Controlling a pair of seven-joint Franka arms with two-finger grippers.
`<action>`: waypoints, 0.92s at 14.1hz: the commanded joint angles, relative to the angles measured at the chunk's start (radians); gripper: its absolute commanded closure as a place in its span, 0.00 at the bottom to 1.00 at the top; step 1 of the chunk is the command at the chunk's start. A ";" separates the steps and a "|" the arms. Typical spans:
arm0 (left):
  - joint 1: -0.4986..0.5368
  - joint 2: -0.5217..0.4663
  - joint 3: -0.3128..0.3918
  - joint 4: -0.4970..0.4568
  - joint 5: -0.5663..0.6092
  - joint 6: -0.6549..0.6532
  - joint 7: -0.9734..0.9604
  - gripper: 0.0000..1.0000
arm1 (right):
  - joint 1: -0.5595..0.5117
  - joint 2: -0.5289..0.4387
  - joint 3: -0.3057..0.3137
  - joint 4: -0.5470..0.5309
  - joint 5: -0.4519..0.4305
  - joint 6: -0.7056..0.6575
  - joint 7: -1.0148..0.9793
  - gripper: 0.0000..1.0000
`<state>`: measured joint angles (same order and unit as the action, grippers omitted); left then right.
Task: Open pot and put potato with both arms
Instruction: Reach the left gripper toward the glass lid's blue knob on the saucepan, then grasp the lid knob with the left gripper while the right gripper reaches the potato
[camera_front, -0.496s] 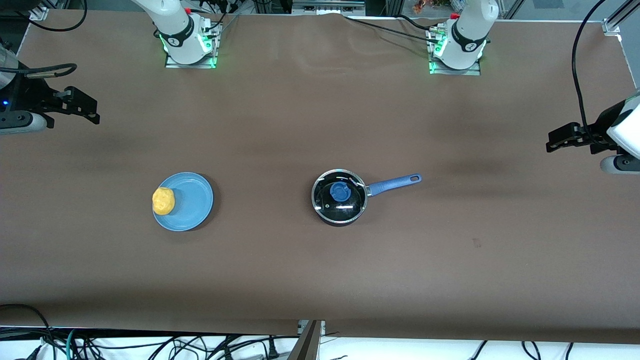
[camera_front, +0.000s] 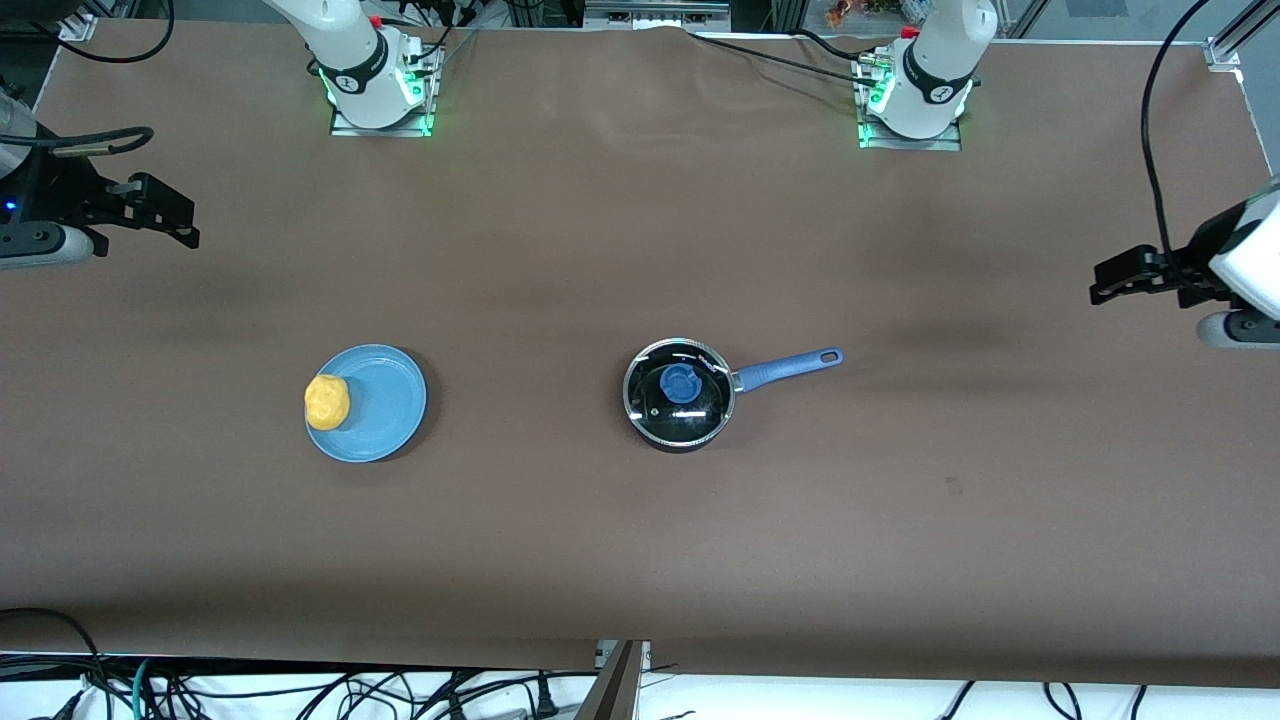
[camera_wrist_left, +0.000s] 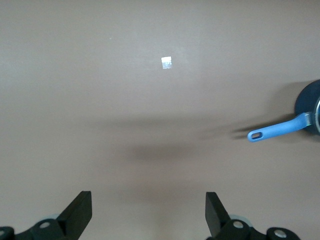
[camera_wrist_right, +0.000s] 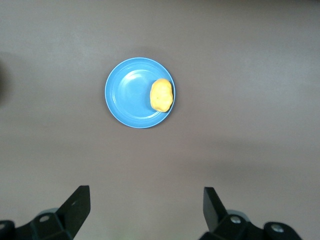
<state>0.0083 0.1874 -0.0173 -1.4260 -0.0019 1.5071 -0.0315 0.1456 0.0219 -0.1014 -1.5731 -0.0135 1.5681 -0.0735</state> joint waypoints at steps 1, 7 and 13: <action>-0.039 0.026 -0.079 -0.022 -0.010 0.050 -0.219 0.00 | -0.009 0.010 0.003 0.022 0.012 -0.003 0.006 0.00; -0.241 0.233 -0.197 -0.022 0.000 0.352 -0.683 0.00 | -0.008 0.010 0.003 0.022 0.012 -0.003 0.006 0.00; -0.436 0.484 -0.190 0.152 0.129 0.484 -0.932 0.00 | -0.009 0.012 0.003 0.021 0.012 -0.003 0.006 0.00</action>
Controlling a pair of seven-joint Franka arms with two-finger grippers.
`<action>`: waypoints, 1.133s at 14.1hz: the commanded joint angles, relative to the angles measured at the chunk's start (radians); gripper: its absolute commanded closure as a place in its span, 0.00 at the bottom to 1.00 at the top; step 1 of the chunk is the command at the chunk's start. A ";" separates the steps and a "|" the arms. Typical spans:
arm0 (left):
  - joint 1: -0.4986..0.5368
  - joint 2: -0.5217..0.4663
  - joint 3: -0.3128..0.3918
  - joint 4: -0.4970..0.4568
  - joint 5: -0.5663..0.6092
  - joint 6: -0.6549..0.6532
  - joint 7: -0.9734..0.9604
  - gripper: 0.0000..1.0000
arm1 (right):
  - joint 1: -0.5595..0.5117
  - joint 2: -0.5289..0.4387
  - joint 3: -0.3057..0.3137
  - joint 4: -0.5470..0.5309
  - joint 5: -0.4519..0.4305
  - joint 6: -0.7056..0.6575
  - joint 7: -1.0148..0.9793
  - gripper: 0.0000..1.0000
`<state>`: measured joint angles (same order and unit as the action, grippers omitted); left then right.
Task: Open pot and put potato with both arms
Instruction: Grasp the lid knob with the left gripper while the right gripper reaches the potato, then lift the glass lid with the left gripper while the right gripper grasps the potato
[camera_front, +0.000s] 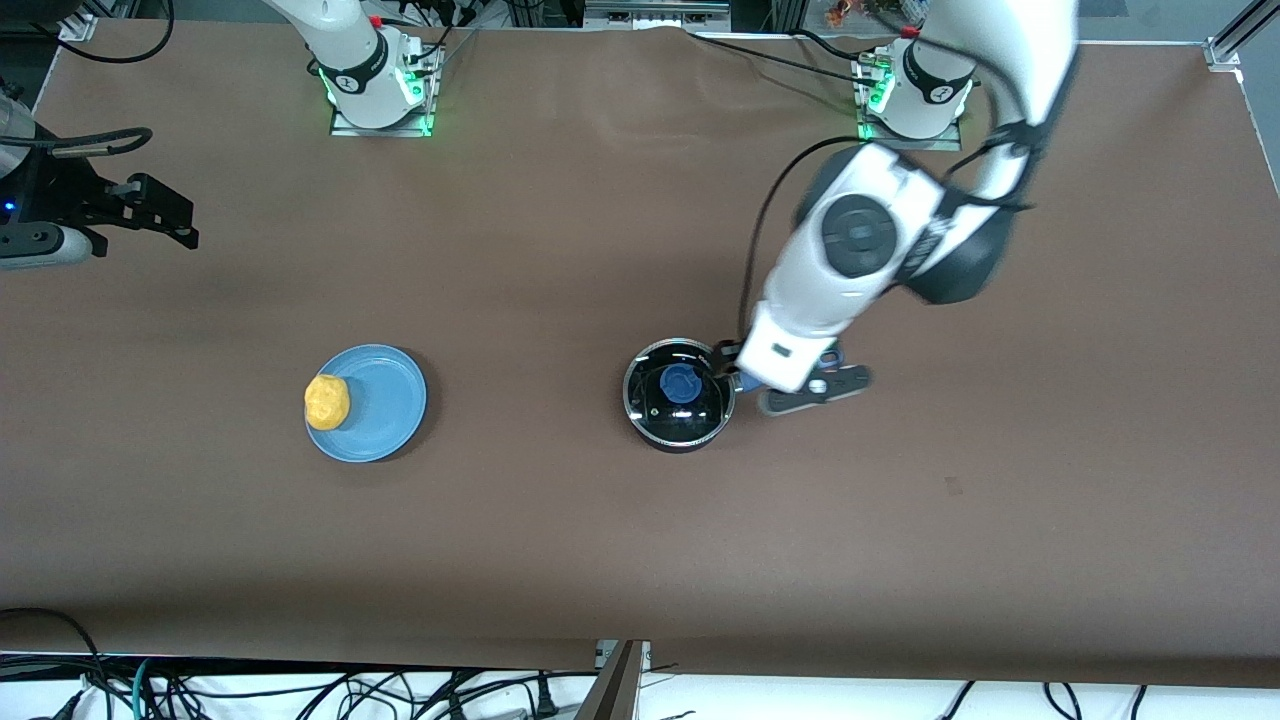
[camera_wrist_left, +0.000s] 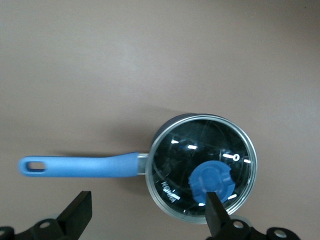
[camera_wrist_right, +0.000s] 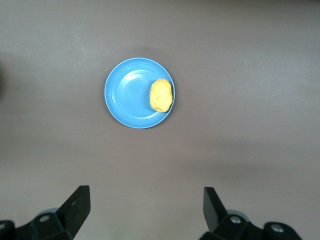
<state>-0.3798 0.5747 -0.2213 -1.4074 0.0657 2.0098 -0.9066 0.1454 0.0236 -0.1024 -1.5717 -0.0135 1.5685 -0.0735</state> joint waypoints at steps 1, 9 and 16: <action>-0.068 0.128 0.016 0.166 0.074 -0.019 -0.064 0.00 | -0.007 0.015 0.004 0.021 0.012 -0.005 0.004 0.00; -0.131 0.212 0.019 0.163 0.180 0.067 -0.146 0.00 | -0.003 0.235 0.007 0.022 0.003 0.080 0.000 0.00; -0.142 0.224 0.017 0.162 0.197 0.067 -0.149 0.00 | -0.001 0.510 0.009 0.025 -0.029 0.324 -0.014 0.00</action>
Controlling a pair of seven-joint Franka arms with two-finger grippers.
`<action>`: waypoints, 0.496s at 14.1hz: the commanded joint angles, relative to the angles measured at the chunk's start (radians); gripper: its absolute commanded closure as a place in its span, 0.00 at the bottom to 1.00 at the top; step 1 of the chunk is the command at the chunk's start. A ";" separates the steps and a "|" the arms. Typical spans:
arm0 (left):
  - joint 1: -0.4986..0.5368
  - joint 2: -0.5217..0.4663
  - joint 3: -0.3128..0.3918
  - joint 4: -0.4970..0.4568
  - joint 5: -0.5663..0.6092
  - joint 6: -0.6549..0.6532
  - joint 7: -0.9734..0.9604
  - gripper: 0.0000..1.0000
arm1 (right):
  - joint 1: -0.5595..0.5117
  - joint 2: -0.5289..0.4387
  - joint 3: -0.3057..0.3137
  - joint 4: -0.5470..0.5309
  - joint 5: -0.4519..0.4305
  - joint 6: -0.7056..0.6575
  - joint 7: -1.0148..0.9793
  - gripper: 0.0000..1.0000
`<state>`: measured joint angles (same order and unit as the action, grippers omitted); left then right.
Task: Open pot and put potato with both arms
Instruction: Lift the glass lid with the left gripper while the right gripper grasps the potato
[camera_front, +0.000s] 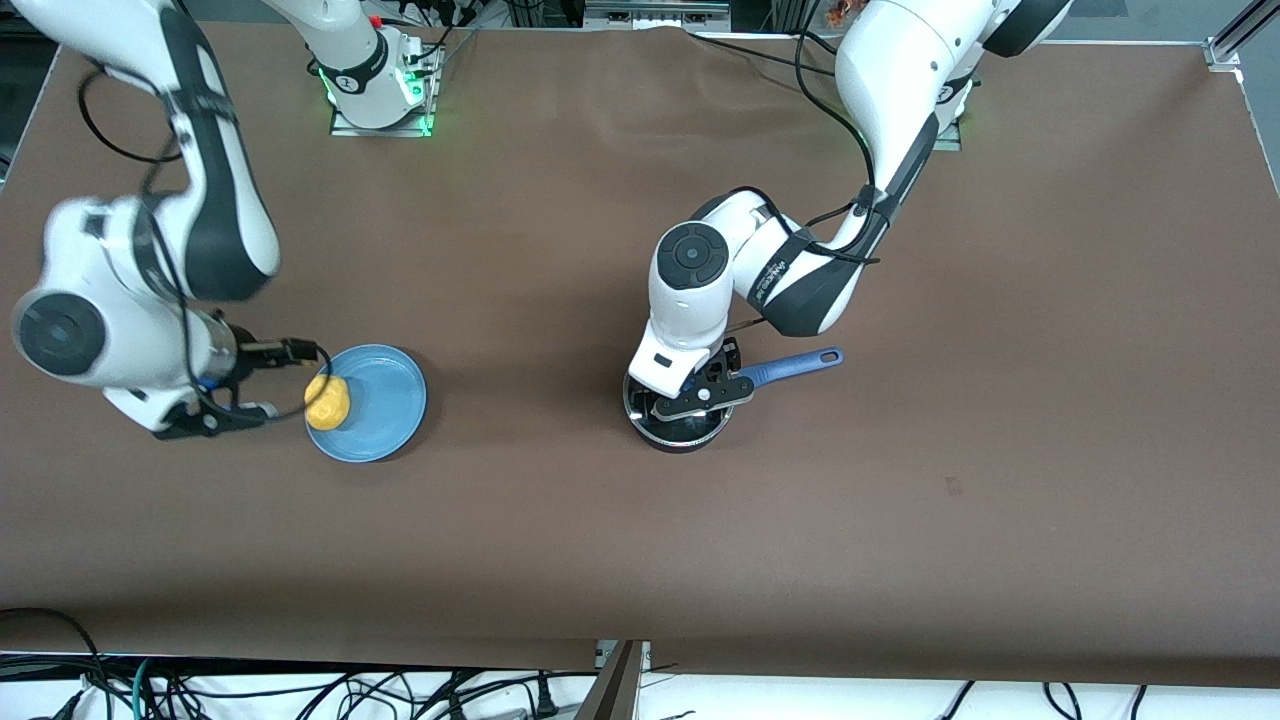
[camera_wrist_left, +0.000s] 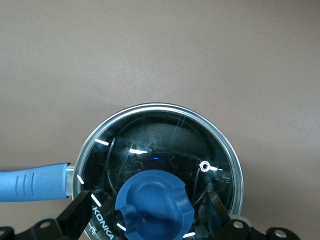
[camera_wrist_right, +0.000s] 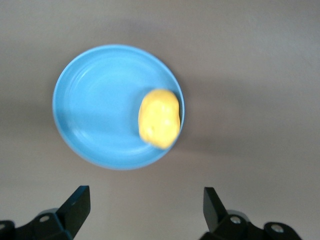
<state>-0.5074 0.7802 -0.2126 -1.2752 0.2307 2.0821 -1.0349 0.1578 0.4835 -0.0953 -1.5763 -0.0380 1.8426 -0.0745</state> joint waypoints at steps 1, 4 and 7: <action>-0.016 0.024 0.009 0.030 0.032 -0.005 -0.020 0.00 | -0.017 0.084 0.002 0.030 -0.003 0.094 -0.016 0.00; -0.016 0.025 0.009 0.030 0.030 -0.005 -0.022 0.18 | -0.017 0.151 0.002 0.030 -0.002 0.179 -0.016 0.00; -0.016 0.025 0.009 0.030 0.030 -0.005 -0.036 0.34 | -0.015 0.187 0.002 0.029 0.000 0.191 -0.016 0.00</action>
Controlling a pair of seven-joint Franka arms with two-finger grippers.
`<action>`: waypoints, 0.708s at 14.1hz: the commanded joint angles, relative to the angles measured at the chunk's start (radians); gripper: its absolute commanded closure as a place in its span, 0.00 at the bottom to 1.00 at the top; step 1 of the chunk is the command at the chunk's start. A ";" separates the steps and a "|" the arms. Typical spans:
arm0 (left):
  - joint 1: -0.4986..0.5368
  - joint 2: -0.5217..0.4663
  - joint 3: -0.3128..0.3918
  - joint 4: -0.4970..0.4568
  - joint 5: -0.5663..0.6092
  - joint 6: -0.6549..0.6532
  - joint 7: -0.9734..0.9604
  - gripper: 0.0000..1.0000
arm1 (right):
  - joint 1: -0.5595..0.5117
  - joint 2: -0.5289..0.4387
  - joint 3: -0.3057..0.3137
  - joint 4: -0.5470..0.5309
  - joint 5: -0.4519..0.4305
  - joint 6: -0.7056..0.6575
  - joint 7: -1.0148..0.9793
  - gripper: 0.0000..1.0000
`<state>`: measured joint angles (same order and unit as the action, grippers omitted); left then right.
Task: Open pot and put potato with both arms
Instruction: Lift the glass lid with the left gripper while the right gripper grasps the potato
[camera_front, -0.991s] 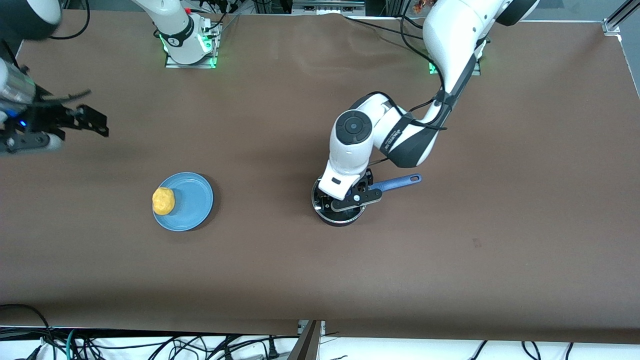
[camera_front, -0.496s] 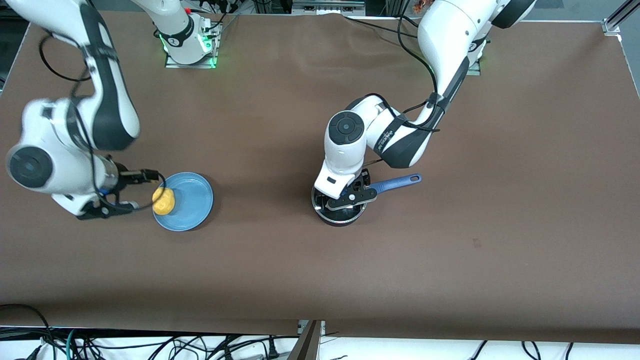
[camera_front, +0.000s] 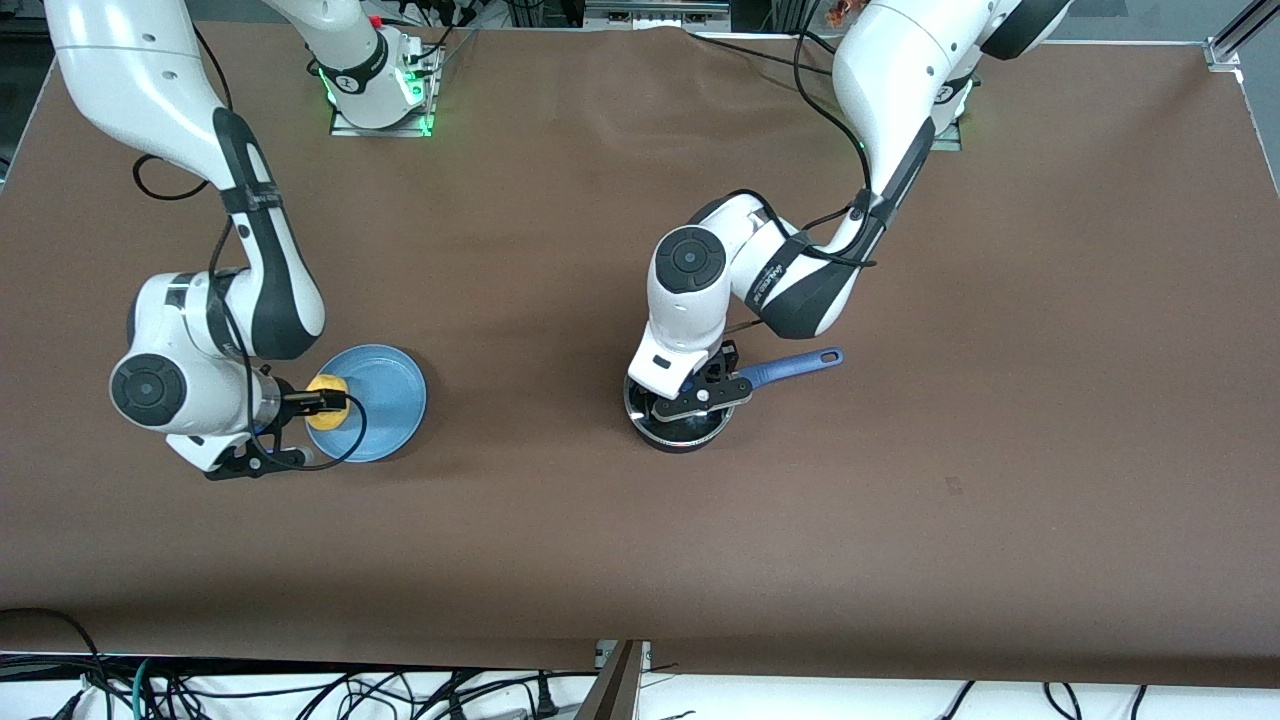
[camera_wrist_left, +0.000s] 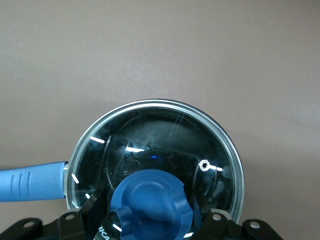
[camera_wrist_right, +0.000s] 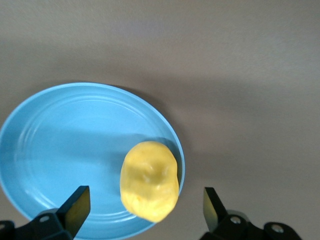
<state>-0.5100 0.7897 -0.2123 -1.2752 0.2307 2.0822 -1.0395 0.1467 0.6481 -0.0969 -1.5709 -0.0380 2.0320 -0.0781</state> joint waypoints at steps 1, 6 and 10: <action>-0.013 0.016 0.008 0.030 0.030 -0.005 -0.033 0.37 | -0.006 0.031 0.003 0.016 0.000 0.007 -0.012 0.00; -0.007 0.003 0.007 0.034 0.018 -0.014 -0.030 0.37 | -0.007 0.042 0.005 -0.040 0.004 0.065 -0.009 0.16; 0.020 -0.038 0.007 0.040 0.012 -0.030 -0.019 0.41 | -0.016 0.058 0.005 -0.040 0.033 0.065 -0.009 0.27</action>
<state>-0.5059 0.7862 -0.2094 -1.2511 0.2308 2.0832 -1.0536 0.1439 0.7072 -0.0970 -1.5992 -0.0242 2.0822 -0.0781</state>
